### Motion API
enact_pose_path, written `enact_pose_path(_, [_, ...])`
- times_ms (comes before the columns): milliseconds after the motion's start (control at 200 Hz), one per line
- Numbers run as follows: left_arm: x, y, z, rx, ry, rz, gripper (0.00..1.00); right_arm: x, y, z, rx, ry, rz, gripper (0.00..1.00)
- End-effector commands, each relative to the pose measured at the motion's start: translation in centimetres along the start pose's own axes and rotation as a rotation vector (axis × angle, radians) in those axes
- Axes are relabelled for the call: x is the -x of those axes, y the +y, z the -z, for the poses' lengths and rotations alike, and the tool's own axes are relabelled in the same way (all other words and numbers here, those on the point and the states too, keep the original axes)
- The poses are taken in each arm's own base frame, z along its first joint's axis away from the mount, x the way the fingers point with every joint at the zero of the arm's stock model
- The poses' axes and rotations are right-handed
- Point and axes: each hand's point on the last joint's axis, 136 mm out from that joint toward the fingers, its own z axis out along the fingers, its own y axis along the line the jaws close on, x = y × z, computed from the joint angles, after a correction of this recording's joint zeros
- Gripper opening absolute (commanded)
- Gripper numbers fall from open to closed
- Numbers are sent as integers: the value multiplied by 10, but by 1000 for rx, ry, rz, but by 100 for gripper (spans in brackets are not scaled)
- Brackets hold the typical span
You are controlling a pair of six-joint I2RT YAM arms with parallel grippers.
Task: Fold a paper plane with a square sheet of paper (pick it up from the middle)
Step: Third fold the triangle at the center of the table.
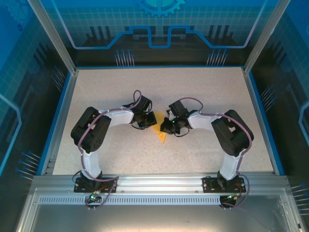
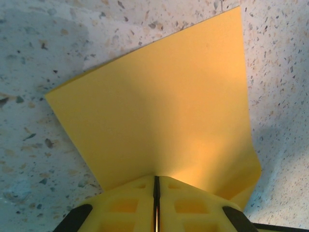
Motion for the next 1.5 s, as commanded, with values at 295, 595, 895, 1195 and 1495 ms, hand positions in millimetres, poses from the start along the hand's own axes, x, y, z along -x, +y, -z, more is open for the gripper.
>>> enact_pose_path(295, [-4,10,-4,19,20,-9,12,5,13,-10,46,-3,7,9])
enact_pose_path(595, [-3,9,-3,18,22,-12,12,3,5,-13,15,11,30,9])
enact_pose_path(895, [-4,9,-2,19,21,-14,12,3,3,-17,7,15,24,10])
enact_pose_path(1195, [-3,5,2,12,15,-18,12,-1,-7,-20,-24,30,8,23])
enact_pose_path(1495, [23,-12,44,-50,-83,4,16,-7,-18,-21,-56,41,3,35])
